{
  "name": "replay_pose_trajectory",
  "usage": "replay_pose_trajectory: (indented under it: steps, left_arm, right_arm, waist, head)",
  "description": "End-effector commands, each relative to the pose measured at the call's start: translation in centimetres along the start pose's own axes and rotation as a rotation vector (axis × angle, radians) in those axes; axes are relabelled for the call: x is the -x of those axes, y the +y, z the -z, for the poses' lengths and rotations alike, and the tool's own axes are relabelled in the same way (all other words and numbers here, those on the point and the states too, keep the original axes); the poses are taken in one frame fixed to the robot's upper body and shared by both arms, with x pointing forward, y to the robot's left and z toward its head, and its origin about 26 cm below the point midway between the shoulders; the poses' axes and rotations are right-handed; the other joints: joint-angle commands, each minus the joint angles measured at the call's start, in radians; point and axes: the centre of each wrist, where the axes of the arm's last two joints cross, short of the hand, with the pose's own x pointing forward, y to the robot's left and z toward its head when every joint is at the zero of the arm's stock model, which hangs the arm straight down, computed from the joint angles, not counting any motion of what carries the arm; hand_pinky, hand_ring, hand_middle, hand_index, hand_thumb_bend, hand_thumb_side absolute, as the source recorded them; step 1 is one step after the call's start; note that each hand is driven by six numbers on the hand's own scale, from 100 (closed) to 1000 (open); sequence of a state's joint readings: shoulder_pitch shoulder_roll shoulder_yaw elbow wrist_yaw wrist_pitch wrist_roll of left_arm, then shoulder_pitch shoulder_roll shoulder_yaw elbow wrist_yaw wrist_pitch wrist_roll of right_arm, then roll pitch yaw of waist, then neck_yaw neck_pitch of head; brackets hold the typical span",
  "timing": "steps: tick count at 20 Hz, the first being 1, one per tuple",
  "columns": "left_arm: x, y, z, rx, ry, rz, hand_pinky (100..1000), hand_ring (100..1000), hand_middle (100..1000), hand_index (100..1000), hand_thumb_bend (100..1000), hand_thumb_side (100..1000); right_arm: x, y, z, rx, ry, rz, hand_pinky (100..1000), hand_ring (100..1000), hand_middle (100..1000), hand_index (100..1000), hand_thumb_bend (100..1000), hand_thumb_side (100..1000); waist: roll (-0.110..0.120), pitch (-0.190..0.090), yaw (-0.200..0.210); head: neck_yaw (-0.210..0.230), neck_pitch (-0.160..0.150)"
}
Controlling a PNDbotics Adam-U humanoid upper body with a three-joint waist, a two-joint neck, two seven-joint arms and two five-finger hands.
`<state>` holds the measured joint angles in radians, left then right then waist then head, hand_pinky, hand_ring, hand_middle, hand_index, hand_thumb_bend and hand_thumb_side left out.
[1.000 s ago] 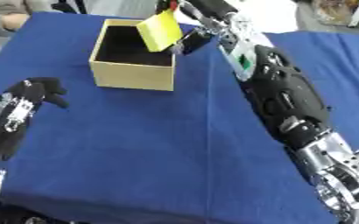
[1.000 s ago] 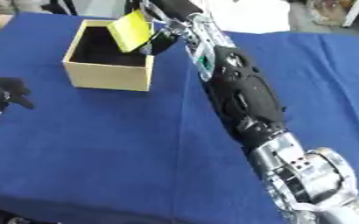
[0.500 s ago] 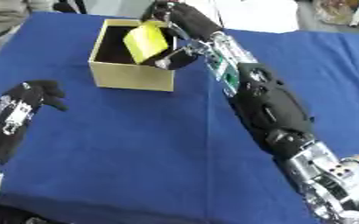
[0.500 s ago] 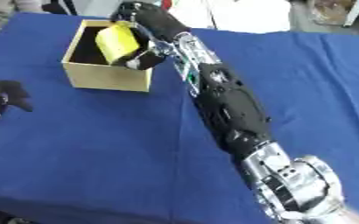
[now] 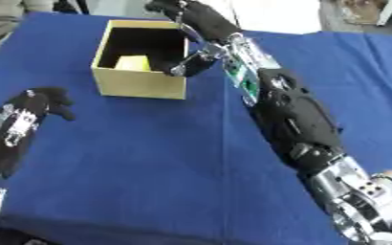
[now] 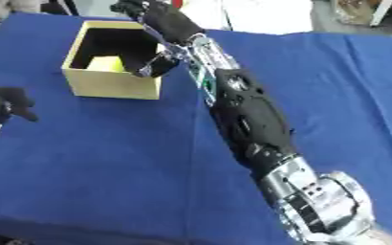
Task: Pick up objects on the table and place them in the box.
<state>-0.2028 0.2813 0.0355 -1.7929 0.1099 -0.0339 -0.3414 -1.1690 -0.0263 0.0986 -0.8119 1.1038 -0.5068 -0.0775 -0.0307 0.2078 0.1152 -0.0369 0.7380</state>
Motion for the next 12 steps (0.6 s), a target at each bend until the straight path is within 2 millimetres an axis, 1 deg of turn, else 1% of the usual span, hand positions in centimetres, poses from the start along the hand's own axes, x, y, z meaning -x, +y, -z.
replay_pose_trajectory:
  steps: [1,4,6,7,8,12]
  left_arm:
    - [-0.4,0.6,-0.1,-0.016,-0.003,0.026,1000,586,627,775,263,729]
    - [-0.3,0.9,-0.5,-0.034,0.010,0.031,1000,586,627,776,262,730]
    - [-0.2,1.0,-0.8,-0.045,0.016,0.034,1000,586,627,775,260,731]
    - [-0.1,1.0,-0.9,-0.051,0.020,0.036,1000,586,627,775,259,731]
    - [-0.1,1.1,-1.0,-0.056,0.023,0.037,1000,586,627,775,259,732]
    - [0.0,1.3,-1.3,-0.079,0.030,0.041,1000,587,628,775,258,733]
  right_arm:
    - [1.3,-3.8,-0.2,0.051,-0.030,0.000,744,812,755,874,574,100]
    - [2.8,-5.9,-1.9,0.082,-0.028,0.035,734,799,722,853,511,100]
    - [3.8,-7.2,-3.5,0.110,-0.012,0.068,729,793,704,844,459,100]
    - [4.3,-7.7,-4.4,0.122,0.002,0.088,726,789,693,837,415,100]
    - [4.7,-8.1,-5.3,0.134,0.016,0.113,724,785,681,831,344,105]
    - [6.0,-9.6,-8.9,0.168,0.076,0.218,721,780,663,822,261,141]
  waist:
    - [0.004,-0.023,-0.015]
    - [0.005,-0.028,-0.048]
    - [0.007,-0.030,-0.071]
    - [0.009,-0.031,-0.083]
    - [0.010,-0.032,-0.094]
    - [0.014,-0.032,-0.134]
  head:
    - [0.020,0.004]
    - [0.041,0.007]
    - [0.052,0.010]
    - [0.056,0.011]
    - [0.060,0.011]
    - [0.072,0.014]
